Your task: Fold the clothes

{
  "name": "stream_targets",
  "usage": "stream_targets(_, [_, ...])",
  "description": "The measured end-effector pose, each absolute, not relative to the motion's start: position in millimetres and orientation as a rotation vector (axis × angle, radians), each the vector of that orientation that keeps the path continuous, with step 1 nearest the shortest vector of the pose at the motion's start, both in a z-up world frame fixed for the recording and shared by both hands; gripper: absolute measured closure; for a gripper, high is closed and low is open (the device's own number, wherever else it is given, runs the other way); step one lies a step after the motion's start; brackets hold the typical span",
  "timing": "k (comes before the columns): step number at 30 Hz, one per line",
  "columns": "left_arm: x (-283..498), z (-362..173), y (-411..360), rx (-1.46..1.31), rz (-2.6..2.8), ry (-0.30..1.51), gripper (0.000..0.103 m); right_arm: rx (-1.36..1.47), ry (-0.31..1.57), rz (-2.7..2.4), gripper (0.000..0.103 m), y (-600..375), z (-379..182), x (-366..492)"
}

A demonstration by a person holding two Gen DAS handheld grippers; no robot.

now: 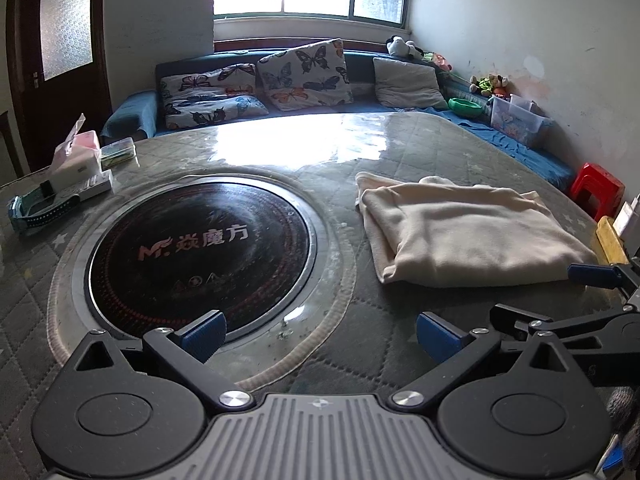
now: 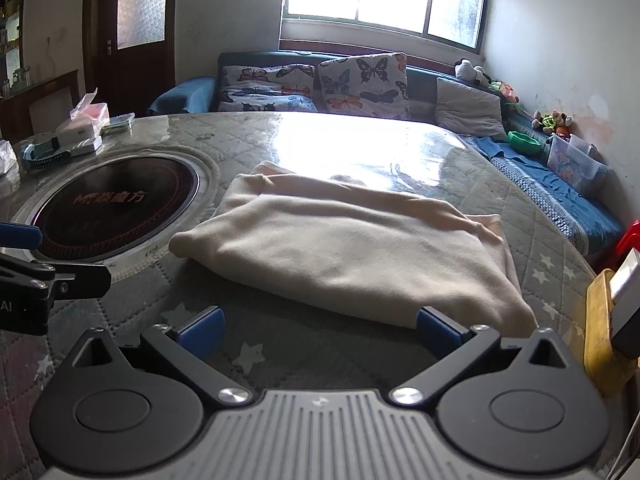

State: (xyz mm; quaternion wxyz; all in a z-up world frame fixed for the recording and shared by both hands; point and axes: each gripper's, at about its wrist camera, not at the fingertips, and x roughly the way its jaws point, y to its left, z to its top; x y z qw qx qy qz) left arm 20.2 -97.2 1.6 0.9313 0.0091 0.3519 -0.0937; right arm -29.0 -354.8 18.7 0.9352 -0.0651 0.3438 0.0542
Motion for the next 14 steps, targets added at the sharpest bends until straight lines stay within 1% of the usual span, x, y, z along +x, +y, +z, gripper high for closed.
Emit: stream_targets(14, [10.3, -5.5, -100.2, 0.033, -0.191, 0.723, 0.0, -0.14, 0.711, 0.129, 0.0, -347.8, 14.1, -37.1])
